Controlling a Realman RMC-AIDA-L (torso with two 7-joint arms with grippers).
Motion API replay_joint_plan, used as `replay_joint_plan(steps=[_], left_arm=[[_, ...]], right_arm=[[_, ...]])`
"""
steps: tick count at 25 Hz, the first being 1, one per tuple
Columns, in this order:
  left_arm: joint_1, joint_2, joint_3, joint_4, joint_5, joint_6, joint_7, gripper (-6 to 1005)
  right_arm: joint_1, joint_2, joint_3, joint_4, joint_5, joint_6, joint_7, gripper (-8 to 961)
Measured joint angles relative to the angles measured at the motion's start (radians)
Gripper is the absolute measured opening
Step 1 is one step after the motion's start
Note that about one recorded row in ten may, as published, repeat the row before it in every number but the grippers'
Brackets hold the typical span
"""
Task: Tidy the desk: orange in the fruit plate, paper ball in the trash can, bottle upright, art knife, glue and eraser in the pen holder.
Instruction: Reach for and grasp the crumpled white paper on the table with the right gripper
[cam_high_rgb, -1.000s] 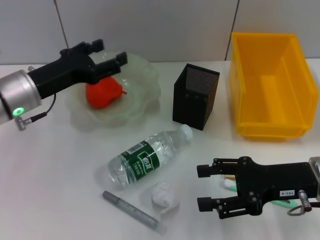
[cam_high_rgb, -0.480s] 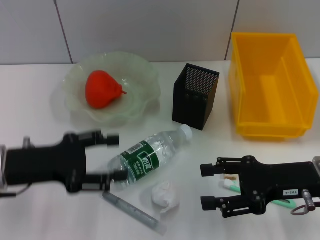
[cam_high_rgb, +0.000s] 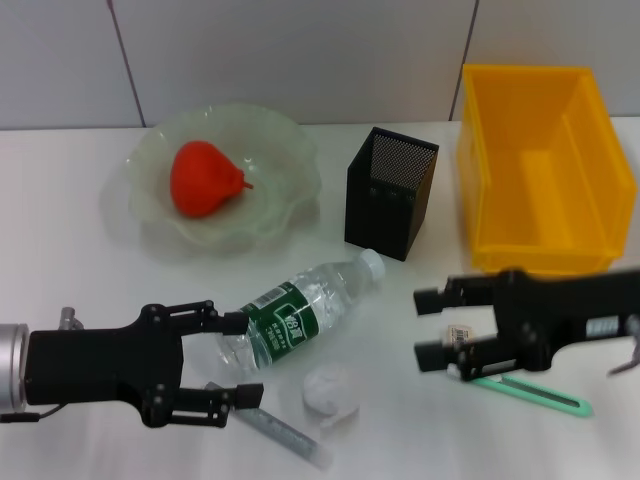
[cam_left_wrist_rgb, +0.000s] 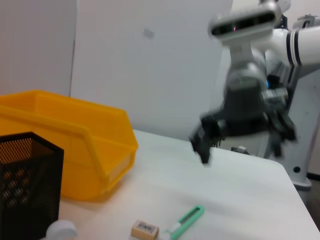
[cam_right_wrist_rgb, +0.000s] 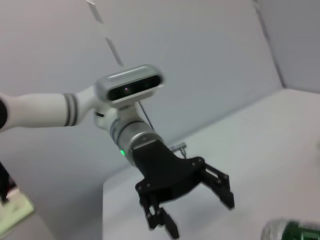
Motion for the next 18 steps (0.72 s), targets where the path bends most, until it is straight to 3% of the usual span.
replay_joint_plan(steps=[3,5,6,9,10,14,16,17,18], left_arm=[[0.0,-0.002,-0.007,0.0,0.0,0.0,0.0,844],[-0.001,-0.01,-0.023,0.0,-0.001,0.001,0.002,844],[-0.001,-0.01,-0.023,0.0,-0.001,0.001,0.002,844],[-0.003,-0.012,-0.03,0.0,-0.002,0.0,0.003,844],[-0.003,-0.014,-0.042,0.0,-0.002,0.0,0.003,844],[-0.001,-0.014,-0.058,0.0,-0.002,0.0,0.003,844],[0.001,-0.014,-0.065,0.0,-0.002,0.0,0.003,844],[0.001,-0.013,-0.065,0.0,-0.002,0.0,0.003,844],[0.002,-0.011,-0.068,0.0,0.001,0.0,0.002,844]], right_arm=[[0.059,-0.013,-0.005,-0.184,-0.074,-0.06,0.23,813],[0.174,-0.039,-0.005,-0.29,-0.208,-0.131,0.413,813],[0.174,-0.039,-0.005,-0.29,-0.208,-0.131,0.413,813],[0.289,-0.054,-0.01,-0.312,-0.361,-0.168,0.507,813],[0.348,-0.053,-0.033,-0.31,-0.442,-0.171,0.525,813],[0.399,-0.04,-0.097,-0.307,-0.498,-0.15,0.53,813],[0.414,-0.029,-0.137,-0.299,-0.503,-0.132,0.53,813],[0.423,-0.013,-0.167,-0.289,-0.503,-0.111,0.524,813],[0.423,-0.013,-0.167,-0.289,-0.503,-0.111,0.524,813]])
